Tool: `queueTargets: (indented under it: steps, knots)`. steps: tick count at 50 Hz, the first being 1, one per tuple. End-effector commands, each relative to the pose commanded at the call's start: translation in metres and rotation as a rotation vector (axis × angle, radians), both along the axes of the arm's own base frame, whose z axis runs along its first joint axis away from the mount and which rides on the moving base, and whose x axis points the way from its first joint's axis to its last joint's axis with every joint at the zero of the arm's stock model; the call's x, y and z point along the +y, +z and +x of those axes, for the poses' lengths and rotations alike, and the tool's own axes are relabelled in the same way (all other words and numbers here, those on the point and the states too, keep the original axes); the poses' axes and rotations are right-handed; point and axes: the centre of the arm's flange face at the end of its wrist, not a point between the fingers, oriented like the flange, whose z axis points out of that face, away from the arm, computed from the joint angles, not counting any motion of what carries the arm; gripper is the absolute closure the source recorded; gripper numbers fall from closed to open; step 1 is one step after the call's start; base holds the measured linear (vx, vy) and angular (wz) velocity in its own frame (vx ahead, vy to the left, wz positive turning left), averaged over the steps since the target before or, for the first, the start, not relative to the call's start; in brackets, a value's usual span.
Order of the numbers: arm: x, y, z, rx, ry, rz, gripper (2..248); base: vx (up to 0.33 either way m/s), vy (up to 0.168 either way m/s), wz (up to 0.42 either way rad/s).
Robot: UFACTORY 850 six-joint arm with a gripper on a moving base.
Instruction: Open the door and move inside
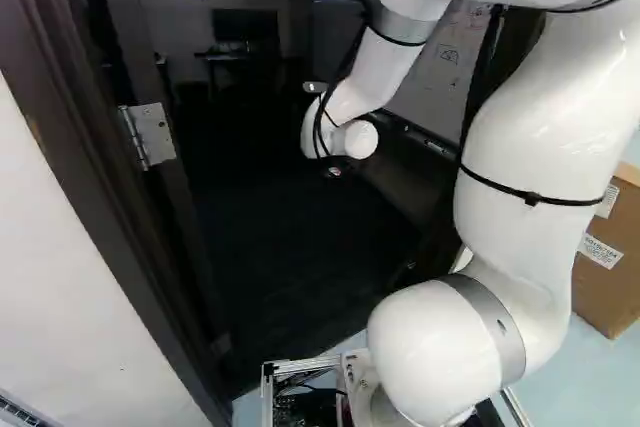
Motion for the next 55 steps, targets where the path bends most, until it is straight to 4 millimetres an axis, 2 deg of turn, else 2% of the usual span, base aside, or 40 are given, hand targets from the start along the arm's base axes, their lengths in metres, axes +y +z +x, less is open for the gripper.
queueTargets:
  steps: [28,55]
  knots:
    - [-0.041,-0.018,-0.087,-0.005,-0.071,-0.053,3,0.000,0.000,0.000]
    - [-0.060,-0.036,-0.145,-0.005,-0.117,-0.088,3,0.000,0.000,0.000]
